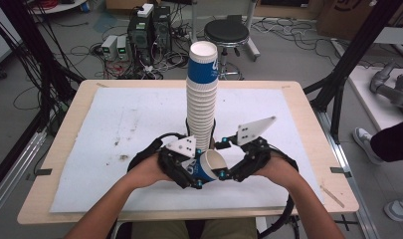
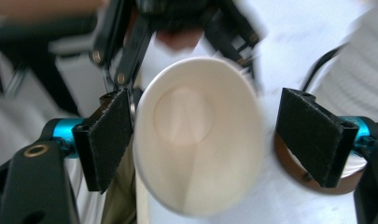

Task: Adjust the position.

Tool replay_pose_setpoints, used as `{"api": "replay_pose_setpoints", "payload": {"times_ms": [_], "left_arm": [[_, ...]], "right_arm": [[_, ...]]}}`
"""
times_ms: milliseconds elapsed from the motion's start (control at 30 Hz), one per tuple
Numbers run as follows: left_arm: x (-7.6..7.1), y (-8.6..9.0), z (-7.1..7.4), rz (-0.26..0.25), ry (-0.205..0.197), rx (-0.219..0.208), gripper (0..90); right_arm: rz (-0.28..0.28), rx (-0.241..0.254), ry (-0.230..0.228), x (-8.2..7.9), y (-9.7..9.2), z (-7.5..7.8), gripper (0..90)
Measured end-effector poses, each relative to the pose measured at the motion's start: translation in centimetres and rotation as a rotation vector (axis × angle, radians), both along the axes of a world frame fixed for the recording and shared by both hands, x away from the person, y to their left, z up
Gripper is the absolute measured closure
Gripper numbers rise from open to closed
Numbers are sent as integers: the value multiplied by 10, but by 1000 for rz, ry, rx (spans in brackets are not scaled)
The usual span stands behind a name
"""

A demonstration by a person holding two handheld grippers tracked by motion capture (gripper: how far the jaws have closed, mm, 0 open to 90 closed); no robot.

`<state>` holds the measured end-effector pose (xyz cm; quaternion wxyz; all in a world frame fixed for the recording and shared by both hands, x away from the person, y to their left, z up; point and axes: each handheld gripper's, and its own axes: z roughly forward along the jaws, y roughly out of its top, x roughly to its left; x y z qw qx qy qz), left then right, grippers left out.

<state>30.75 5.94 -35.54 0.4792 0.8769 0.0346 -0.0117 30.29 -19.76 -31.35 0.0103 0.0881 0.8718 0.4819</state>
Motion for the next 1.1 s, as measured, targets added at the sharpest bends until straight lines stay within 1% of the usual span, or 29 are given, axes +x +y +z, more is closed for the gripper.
{"api": "replay_pose_setpoints", "payload": {"times_ms": [33, 100, 133, 200, 267, 300, 333, 367, 400, 500, 567, 667, 700, 767, 833, 900, 967, 1000, 1100], "left_arm": [[0, 6, -1, 19, 6, -38, 280], [0, 19, -4, 67, 37, -146, 279], [0, 24, -5, 82, 41, -179, 278], [0, 39, -8, 136, 48, -281, 278], [-1, 50, -9, 183, 37, -363, 277], [-1, 50, -9, 183, 37, -363, 278], [-1, 62, -9, 226, 23, -420, 278], [-1, 67, -9, 251, 18, -449, 278], [-1, 72, -8, 274, 7, -467, 278], [1, 87, -8, 329, -10, -519, 278], [1, 96, -6, 357, -20, -552, 278], [3, 108, -4, 397, -47, -578, 276], [4, 112, -4, 413, -59, -580, 275], [5, 115, -3, 421, -64, -583, 274], [6, 123, -3, 459, -87, -581, 274], [7, 127, -3, 473, -88, -584, 273], [8, 131, -3, 488, -95, -586, 273], [8, 131, -3, 488, -95, -586, 273], [8, 135, -2, 498, -106, -590, 273]], "right_arm": [[-19, 36, -5, -1, -6, 3, 189], [-71, 112, -26, -1, -19, 6, 189], [-90, 148, -33, 0, -25, 6, 189], [-142, 181, -36, 0, -36, 5, 189], [-172, 189, -32, -1, -44, 1, 189], [-186, 188, -32, -1, -48, -2, 189], [-196, 183, -32, -1, -51, -5, 189], [-208, 177, -32, -1, -53, -9, 189], [-219, 172, -29, -1, -55, -12, 189], [-252, 167, -24, -1, -62, -22, 189], [-272, 157, -29, -1, -66, -26, 190], [-307, 155, -43, -1, -72, -30, 189], [-316, 154, -53, -1, -73, -31, 189], [-336, 153, -67, -1, -76, -31, 189], [-357, 152, -85, -2, -78, -32, 189], [-368, 161, -93, -3, -80, -33, 189], [-381, 162, -96, -3, -82, -35, 189], [-388, 164, -93, -4, -83, -37, 189], [-389, 161, -87, -4, -85, -41, 189]]}}
